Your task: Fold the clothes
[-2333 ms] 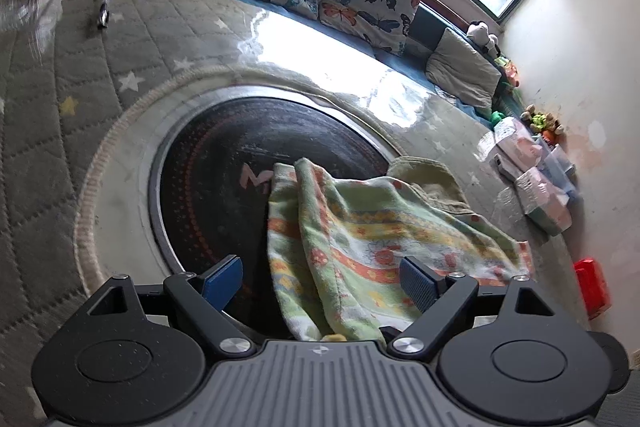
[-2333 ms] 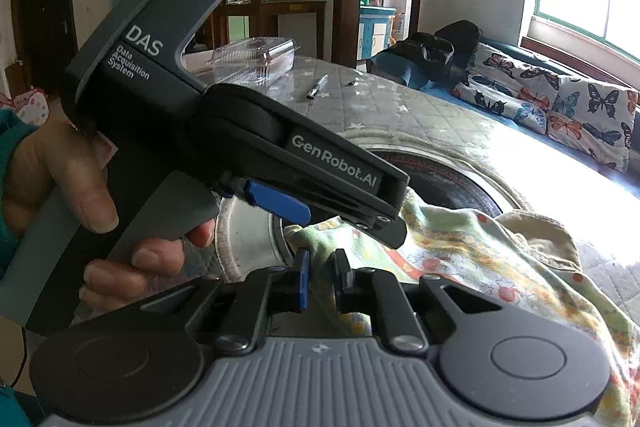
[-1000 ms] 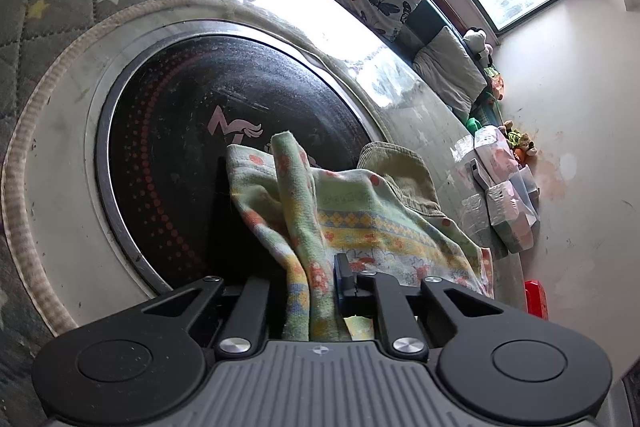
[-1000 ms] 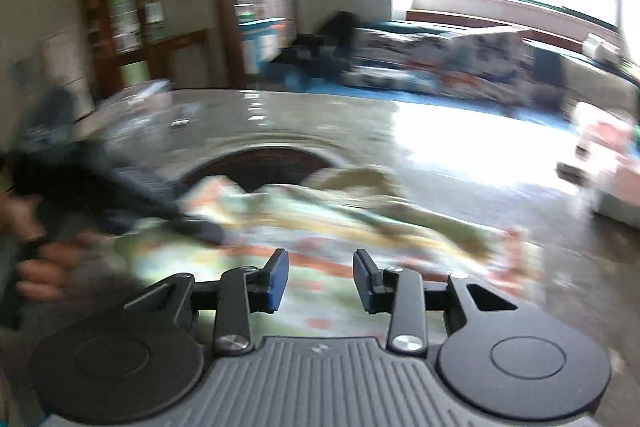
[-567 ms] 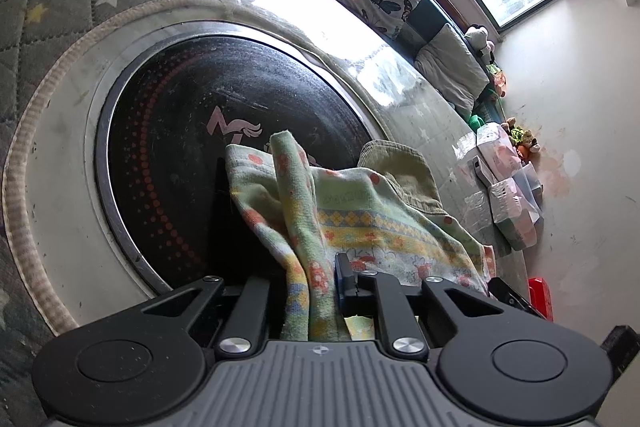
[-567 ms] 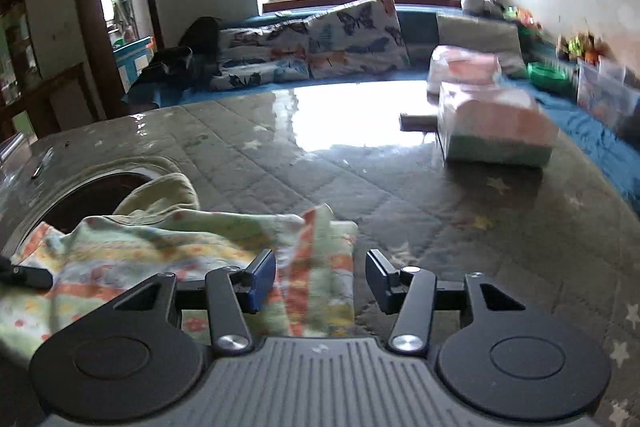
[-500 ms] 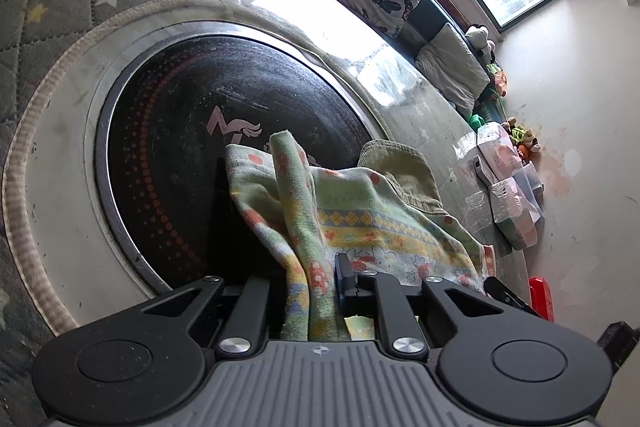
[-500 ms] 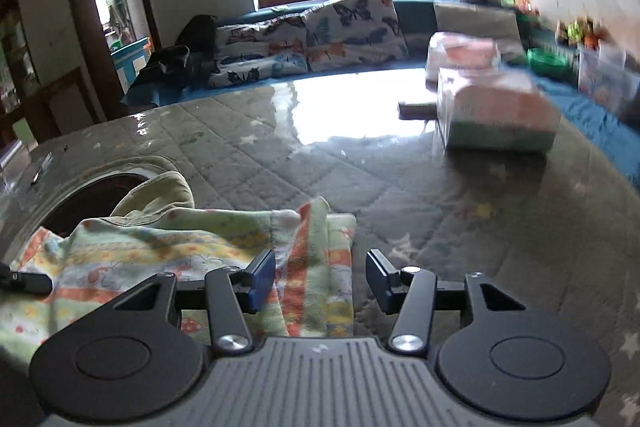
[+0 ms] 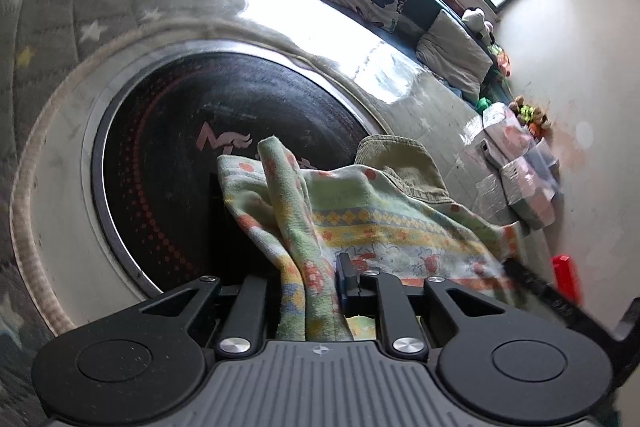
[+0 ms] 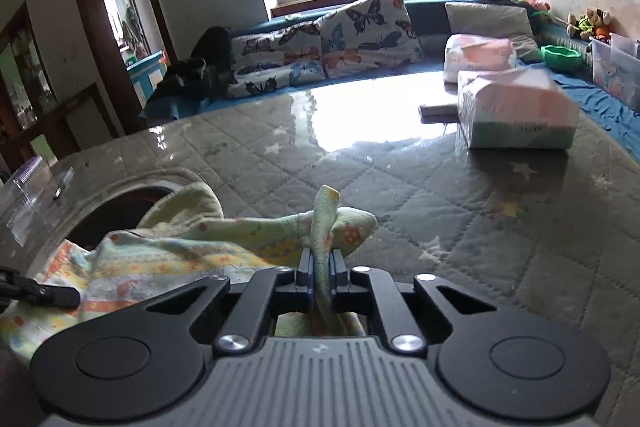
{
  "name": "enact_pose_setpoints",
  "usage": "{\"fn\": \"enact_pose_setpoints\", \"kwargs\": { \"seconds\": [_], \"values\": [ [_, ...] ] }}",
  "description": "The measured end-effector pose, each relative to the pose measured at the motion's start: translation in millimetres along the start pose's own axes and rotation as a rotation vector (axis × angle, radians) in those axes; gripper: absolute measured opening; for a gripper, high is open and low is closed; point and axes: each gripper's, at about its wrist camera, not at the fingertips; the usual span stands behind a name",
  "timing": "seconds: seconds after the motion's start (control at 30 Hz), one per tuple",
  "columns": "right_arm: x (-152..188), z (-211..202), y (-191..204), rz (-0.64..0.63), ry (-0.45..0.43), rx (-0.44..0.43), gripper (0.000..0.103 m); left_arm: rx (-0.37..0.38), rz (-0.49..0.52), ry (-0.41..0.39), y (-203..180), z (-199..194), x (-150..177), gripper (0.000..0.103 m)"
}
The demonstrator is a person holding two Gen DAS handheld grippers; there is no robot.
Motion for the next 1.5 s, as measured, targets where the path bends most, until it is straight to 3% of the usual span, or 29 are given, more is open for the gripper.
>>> {"fn": "enact_pose_setpoints", "kwargs": {
  "seconds": [0.3,0.67,1.17,1.5],
  "values": [
    [-14,-37,3,-0.005,-0.088,-0.014,0.005,0.031,0.087,-0.029,-23,-7,-4,0.011],
    [-33,-68,-12,-0.027,-0.153,0.051,0.005,0.081,0.213,-0.043,-83,2,-12,0.011],
    [-55,-91,-45,-0.034,-0.211,0.154,0.004,0.115,0.330,-0.048,-154,30,-17,0.011],
    [-56,-94,-63,-0.021,-0.215,0.196,0.004,0.111,0.389,-0.047,-182,47,-15,0.011]
  ]
}}
Point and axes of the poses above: each gripper's, at about its wrist camera, not at the fingertips, and z roughly the way its jaws point, y to its left, x to its underside, and after that the axes turned 6 degrees about -y, right-handed
